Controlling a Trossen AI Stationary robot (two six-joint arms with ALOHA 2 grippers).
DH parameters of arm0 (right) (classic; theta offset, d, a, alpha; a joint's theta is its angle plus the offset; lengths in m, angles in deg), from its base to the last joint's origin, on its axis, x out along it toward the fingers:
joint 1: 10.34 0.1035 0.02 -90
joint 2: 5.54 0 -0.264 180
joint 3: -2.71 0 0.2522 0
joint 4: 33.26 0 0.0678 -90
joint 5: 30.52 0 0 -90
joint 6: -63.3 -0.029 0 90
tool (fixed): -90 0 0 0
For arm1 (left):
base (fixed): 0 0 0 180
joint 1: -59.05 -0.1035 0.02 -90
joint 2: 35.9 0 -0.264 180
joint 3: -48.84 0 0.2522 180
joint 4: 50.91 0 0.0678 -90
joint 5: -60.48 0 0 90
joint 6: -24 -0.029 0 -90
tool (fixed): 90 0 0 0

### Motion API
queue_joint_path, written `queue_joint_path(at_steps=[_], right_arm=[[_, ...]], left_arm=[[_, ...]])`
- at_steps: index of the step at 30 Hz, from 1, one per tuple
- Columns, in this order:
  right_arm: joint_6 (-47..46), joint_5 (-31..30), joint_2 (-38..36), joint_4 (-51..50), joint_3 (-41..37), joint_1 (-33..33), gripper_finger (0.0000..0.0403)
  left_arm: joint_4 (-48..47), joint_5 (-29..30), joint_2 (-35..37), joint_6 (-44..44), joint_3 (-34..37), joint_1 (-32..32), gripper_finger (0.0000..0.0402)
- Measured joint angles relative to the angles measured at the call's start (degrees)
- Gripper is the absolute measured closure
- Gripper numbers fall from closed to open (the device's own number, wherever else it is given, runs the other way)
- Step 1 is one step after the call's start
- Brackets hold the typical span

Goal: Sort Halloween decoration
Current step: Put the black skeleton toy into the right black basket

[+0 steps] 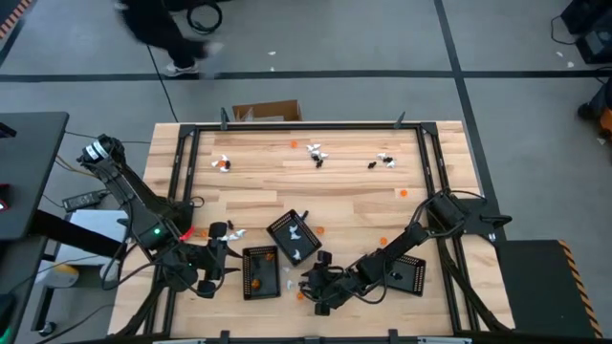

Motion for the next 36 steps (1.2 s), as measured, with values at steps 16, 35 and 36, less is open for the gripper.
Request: queue_joint_path(at_steps=[16,35,36], right_arm=[[-1.5,5.9,-0.2,-3.7,0.1,-1.9,0.028],[-5.4,4.9,-9.8,-21.7,0.1,-3.0,0.0354],[-5.5,4.5,-11.0,-23.5,0.1,-3.1,0.0354]], left_arm=[[0.0,0.0,0.0,0.0,0.0,0.0,0.0246],[0.0,0.0,0.0,1.0,0.0,0.0,0.0246],[0.0,0.0,0.0,1.0,0.0,0.0,0.0246]])
